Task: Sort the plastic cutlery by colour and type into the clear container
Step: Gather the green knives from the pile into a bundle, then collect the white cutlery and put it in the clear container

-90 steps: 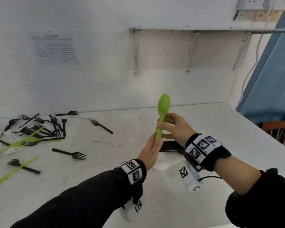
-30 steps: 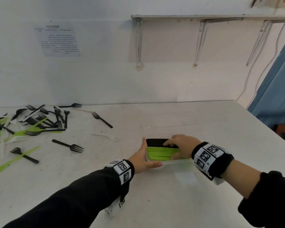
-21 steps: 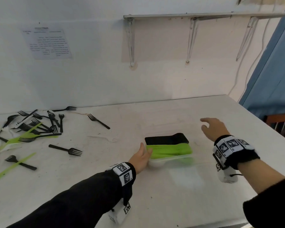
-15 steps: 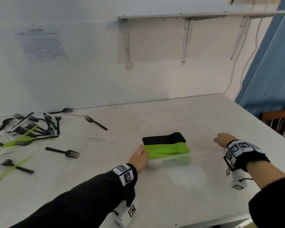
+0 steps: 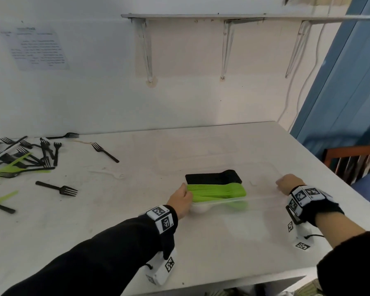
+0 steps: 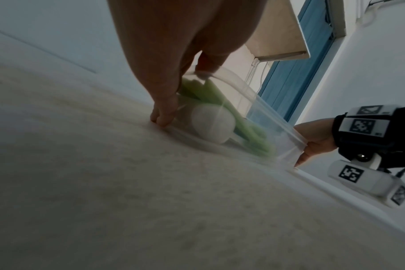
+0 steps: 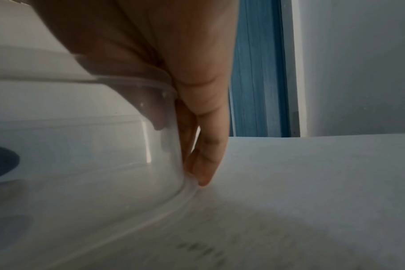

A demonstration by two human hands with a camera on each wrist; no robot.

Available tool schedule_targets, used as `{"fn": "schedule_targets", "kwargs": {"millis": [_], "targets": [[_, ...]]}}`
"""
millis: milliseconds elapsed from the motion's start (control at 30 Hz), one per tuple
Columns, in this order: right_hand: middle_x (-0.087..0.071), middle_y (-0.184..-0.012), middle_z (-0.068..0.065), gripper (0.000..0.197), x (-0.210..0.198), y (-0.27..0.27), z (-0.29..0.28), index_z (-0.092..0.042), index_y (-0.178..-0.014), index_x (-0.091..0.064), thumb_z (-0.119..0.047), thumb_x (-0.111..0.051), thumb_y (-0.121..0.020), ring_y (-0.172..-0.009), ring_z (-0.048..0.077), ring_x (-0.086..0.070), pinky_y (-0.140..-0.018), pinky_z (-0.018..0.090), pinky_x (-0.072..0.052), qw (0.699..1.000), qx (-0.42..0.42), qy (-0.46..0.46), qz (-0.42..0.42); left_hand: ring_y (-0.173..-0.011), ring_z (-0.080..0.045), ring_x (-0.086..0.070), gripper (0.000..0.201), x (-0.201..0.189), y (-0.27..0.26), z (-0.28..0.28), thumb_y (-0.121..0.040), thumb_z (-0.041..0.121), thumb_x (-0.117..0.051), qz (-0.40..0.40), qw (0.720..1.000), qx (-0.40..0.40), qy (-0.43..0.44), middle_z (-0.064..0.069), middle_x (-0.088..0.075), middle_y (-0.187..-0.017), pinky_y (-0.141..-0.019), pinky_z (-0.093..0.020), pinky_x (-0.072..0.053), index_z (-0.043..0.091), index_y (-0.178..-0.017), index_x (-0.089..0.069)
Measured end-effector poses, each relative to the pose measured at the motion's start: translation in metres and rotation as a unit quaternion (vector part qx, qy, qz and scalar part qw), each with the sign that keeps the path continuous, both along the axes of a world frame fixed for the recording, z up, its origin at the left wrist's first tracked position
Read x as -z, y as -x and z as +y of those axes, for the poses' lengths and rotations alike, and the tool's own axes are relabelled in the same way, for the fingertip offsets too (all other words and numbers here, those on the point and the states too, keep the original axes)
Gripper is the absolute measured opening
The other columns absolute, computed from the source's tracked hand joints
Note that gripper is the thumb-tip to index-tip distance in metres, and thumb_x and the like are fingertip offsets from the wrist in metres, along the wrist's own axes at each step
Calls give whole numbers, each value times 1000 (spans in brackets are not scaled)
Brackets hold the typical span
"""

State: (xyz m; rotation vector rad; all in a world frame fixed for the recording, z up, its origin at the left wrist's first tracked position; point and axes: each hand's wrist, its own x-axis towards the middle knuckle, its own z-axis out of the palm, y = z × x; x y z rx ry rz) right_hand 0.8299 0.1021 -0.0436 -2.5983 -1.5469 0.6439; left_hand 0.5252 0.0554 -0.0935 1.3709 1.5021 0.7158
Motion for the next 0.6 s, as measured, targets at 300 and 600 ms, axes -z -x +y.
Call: {"fn": "schedule_targets", "kwargs": {"millis": [300,600], "targets": [[-51,-134,17,35,1,-35,-3,2,-127,-52,-10,-37,-98,-125,30,-48,-99,30,-38,999,-23,5,-35,-126,-29,-46,74,-6,-43,0,-72,37,-28,1,1000,7,5,-14,-50,-136,-108,-40,-35,8,-139,-38],[-46,-137,20,46,-33,-22,-6,-3,-133,-46,-30,-43,-95,-128,35,-40,-110,42,-27,994,30,-103,-22,-143,-22,-25,58,-22,-30,1,-100,37,-34,-1,999,2,35,-8,-27,-153,-115,-30,-17,5,-148,-23]]}}
